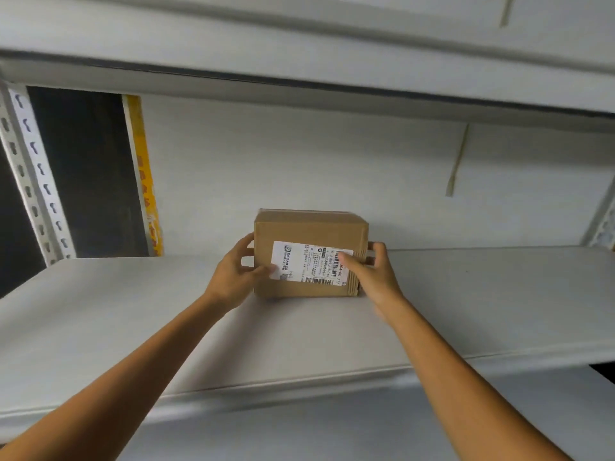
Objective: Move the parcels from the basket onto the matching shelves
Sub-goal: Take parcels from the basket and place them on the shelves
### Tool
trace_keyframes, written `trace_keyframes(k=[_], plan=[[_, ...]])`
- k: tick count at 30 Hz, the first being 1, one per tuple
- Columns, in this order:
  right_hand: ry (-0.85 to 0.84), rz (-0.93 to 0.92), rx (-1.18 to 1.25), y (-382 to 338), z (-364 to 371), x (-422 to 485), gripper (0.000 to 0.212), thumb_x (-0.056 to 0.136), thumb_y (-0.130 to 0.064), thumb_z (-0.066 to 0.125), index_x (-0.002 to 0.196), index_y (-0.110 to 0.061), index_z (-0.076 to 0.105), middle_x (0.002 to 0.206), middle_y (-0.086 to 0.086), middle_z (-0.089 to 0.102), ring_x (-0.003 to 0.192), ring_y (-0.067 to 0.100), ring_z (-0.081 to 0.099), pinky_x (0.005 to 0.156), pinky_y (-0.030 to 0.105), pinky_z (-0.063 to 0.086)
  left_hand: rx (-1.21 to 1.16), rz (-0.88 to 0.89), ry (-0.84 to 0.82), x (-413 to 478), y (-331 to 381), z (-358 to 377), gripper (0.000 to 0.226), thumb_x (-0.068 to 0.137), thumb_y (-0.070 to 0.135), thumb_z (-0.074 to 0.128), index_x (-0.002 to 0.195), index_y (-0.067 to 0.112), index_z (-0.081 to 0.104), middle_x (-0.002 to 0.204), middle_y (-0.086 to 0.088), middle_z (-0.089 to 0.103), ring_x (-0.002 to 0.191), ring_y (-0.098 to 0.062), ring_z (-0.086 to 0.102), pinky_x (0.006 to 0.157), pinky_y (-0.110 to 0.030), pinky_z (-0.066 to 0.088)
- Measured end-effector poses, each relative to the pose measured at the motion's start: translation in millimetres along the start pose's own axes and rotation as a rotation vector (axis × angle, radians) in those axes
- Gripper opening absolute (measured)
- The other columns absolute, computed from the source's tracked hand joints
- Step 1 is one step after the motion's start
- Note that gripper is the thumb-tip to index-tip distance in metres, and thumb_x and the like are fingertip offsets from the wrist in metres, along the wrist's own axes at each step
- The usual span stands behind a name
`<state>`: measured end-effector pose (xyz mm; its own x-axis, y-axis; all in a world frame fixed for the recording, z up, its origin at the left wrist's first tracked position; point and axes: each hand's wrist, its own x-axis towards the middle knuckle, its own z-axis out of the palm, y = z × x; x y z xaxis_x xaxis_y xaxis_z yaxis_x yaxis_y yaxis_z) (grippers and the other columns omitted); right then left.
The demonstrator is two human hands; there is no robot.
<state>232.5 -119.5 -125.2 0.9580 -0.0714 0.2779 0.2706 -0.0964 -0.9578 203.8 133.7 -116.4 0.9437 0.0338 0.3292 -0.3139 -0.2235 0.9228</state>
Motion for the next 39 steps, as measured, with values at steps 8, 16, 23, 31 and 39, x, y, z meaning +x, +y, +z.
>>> trace_keyframes(k=[8,16,23,31,39], plan=[[0.153,-0.040,-0.079,-7.5,-95.0,-66.2,0.056,0.078,-0.025,0.079,0.122,-0.032,0.045,0.109,-0.012,0.065,0.097,0.007,0.065,0.083,0.029,0.055,-0.145,0.003,-0.105,-27.9,33.7,98.1,0.063,0.080,0.013,0.075,0.134,0.023,0.045,0.114,-0.004,0.061,0.096,-0.024,0.066,0.078,-0.046,0.057],[0.390,-0.040,-0.061,-30.3,-205.2,-134.5,0.049,0.080,-0.020,0.078,0.119,-0.037,0.053,0.105,-0.015,0.069,0.094,0.002,0.068,0.076,0.022,0.056,-0.152,0.117,-0.392,-41.8,66.5,199.1,0.053,0.082,0.024,0.073,0.131,0.025,0.053,0.109,0.002,0.064,0.094,-0.020,0.067,0.074,-0.038,0.059],[0.641,-0.050,-0.182,-61.5,-290.9,-194.3,0.049,0.081,-0.024,0.076,0.120,-0.039,0.050,0.103,-0.019,0.067,0.089,-0.007,0.066,0.065,0.013,0.053,-0.306,0.187,-0.703,-52.0,111.8,303.4,0.045,0.085,0.017,0.069,0.129,0.020,0.057,0.113,0.000,0.066,0.101,-0.023,0.066,0.079,-0.037,0.058],[0.960,-0.019,-0.359,-66.4,-366.4,-269.5,0.068,0.078,-0.032,0.078,0.138,-0.032,0.043,0.113,-0.016,0.064,0.106,0.008,0.063,0.083,0.029,0.055,-0.466,0.204,-1.010,-94.5,144.6,412.2,0.054,0.088,0.014,0.063,0.139,0.023,0.047,0.119,0.010,0.066,0.106,-0.018,0.065,0.088,-0.044,0.055],[1.185,0.057,-0.442,-51.6,-429.6,-358.2,0.053,0.085,-0.033,0.071,0.130,-0.037,0.045,0.115,-0.019,0.063,0.104,0.010,0.064,0.077,0.028,0.058,-0.387,0.253,-1.202,-161.4,167.3,517.3,0.056,0.088,0.020,0.064,0.139,0.029,0.044,0.129,0.003,0.060,0.116,-0.017,0.057,0.093,-0.045,0.052]])
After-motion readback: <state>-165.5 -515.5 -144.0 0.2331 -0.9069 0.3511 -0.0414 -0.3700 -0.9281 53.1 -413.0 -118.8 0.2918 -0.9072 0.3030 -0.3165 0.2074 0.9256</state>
